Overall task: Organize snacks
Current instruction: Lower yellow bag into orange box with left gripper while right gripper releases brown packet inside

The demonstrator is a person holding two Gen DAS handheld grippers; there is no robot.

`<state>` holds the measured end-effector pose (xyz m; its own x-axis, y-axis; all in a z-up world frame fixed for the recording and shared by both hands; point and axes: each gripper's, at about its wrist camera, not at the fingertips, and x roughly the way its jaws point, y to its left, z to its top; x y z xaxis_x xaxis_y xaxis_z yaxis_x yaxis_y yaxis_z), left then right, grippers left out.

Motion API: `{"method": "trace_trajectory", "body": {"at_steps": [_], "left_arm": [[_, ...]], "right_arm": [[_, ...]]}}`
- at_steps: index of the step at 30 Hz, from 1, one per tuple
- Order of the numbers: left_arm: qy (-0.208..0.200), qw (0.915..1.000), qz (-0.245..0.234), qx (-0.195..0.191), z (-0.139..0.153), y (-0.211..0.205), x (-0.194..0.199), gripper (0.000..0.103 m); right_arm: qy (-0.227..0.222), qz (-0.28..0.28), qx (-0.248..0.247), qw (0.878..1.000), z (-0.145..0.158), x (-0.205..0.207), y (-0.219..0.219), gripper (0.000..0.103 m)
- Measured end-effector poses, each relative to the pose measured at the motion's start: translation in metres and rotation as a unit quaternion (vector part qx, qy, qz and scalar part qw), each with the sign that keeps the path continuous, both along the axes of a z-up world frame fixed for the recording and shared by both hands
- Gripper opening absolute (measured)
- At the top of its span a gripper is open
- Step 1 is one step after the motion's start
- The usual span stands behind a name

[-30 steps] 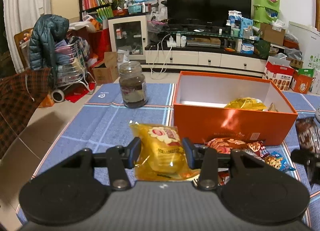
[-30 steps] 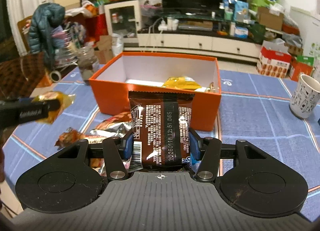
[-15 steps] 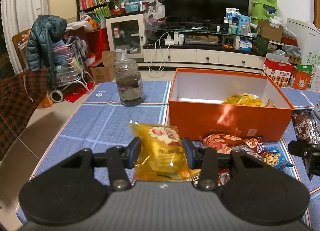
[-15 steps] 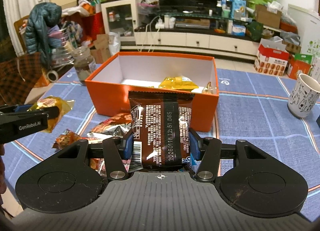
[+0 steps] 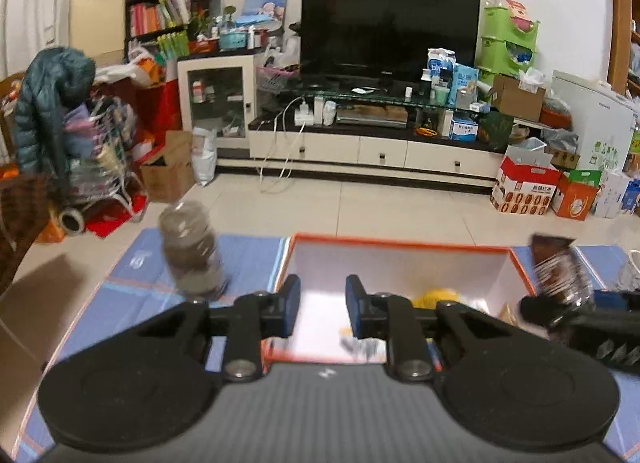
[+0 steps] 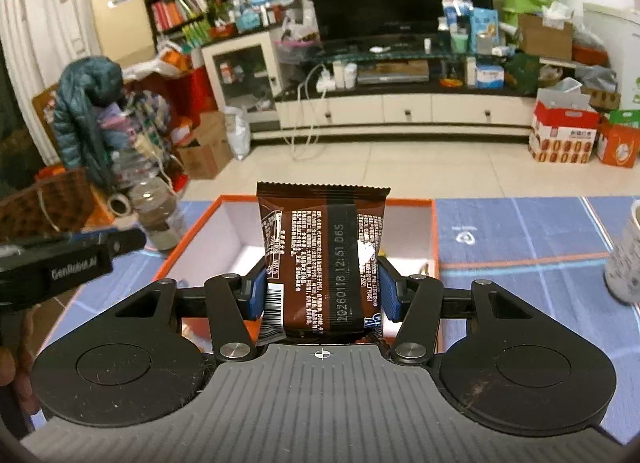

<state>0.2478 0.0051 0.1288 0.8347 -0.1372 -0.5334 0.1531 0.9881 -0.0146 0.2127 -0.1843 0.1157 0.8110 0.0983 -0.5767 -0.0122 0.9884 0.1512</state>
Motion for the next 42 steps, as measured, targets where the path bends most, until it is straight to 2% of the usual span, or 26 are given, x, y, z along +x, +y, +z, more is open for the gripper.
{"method": "trace_trajectory", "body": {"at_steps": [1,2,3,4,5,6,7,8,10,13,17,19,22,25,27,30,34,35,36,37,39,40,41,42], "left_arm": [[0.002,1.0000,-0.001,-0.001,-0.003,-0.004,0.011,0.028],[0.007,1.0000,-0.001,-0.006,-0.006,-0.005,0.021,0.049],[0.015,0.9998,0.001,-0.011,-0.007,-0.003,0.028,0.059],[0.016,0.9997,0.002,-0.020,-0.005,0.002,0.030,0.060],[0.007,0.9996,-0.006,-0.027,-0.002,0.008,0.026,0.067],[-0.006,0.9995,-0.013,-0.027,0.000,0.015,0.021,0.091],[-0.024,0.9993,-0.020,-0.020,0.000,0.022,0.014,0.102],[-0.040,0.9987,-0.031,-0.009,-0.004,0.030,0.008,0.101],[-0.046,0.9963,-0.071,0.015,-0.018,0.045,-0.003,0.101],[-0.022,0.9956,-0.087,0.028,-0.044,0.063,-0.017,0.101],[0.008,0.9953,-0.093,0.023,-0.079,0.080,-0.031,0.097],[0.005,0.9934,-0.111,0.029,-0.091,0.082,-0.037,0.095],[-0.009,0.9878,-0.143,0.060,-0.105,0.078,-0.042,0.095],[-0.018,0.9845,-0.168,0.047,-0.116,0.074,-0.038,0.094],[-0.010,0.9827,-0.179,0.048,-0.124,0.067,-0.034,0.089],[-0.006,0.9815,-0.188,0.038,-0.130,0.064,-0.026,0.089],[0.006,0.9816,-0.191,0.001,-0.132,0.068,-0.017,0.087],[0.010,0.9797,-0.200,-0.006,-0.134,0.068,-0.018,0.082],[0.013,0.9783,-0.207,-0.004,-0.135,0.065,-0.018,0.074],[0.016,0.9781,-0.208,0.001,-0.138,0.062,-0.020,0.069],[0.034,0.9785,-0.203,-0.007,-0.141,0.061,-0.017,0.051],[0.045,0.9797,-0.195,-0.011,-0.142,0.061,-0.016,0.048],[0.052,0.9805,-0.189,-0.012,-0.142,0.061,-0.016,0.038],[0.059,0.9815,-0.182,-0.009,-0.141,0.061,-0.016,0.036]], "right_arm": [[0.008,0.003,-0.011,1.000,-0.003,0.013,0.003,0.040],[0.016,0.005,-0.017,1.000,-0.008,0.024,0.004,0.040],[0.024,-0.004,-0.015,1.000,-0.012,0.034,0.002,0.040],[0.025,-0.013,-0.011,1.000,-0.012,0.036,0.000,0.041],[0.015,-0.017,-0.004,1.000,-0.010,0.031,-0.002,0.042],[-0.001,-0.015,0.000,1.000,-0.008,0.022,-0.003,0.045],[-0.016,-0.009,-0.003,1.000,-0.006,0.013,-0.003,0.056],[-0.024,-0.008,-0.012,1.000,-0.006,0.006,-0.003,0.059],[-0.035,-0.009,-0.021,0.999,-0.007,-0.002,-0.005,0.059],[-0.030,-0.016,-0.010,0.999,-0.010,-0.004,-0.015,0.059],[-0.017,-0.024,-0.022,0.999,-0.018,-0.014,-0.023,0.059],[-0.008,-0.021,-0.032,0.999,-0.027,-0.027,-0.022,0.059],[0.004,-0.005,-0.021,1.000,-0.047,-0.056,-0.018,0.058],[0.012,-0.019,0.025,0.999,-0.074,-0.062,-0.014,0.059],[0.019,-0.040,0.055,0.998,-0.092,-0.053,-0.010,0.059],[0.040,-0.049,0.085,0.994,-0.115,-0.035,0.002,0.058],[0.038,-0.083,0.095,0.991,-0.128,-0.023,0.008,0.060],[0.039,-0.086,0.099,0.991,-0.131,-0.021,0.008,0.060],[0.039,-0.086,0.095,0.991,-0.132,-0.019,0.008,0.052],[0.044,-0.086,0.083,0.992,-0.135,-0.018,0.011,0.040],[0.048,-0.080,0.081,0.992,-0.138,-0.017,0.009,0.040],[0.047,-0.076,0.079,0.993,-0.137,-0.018,0.009,0.040],[0.047,-0.075,0.079,0.993,-0.136,-0.020,0.009,0.039],[0.046,-0.072,0.082,0.993,-0.135,-0.021,0.008,0.039]]}}
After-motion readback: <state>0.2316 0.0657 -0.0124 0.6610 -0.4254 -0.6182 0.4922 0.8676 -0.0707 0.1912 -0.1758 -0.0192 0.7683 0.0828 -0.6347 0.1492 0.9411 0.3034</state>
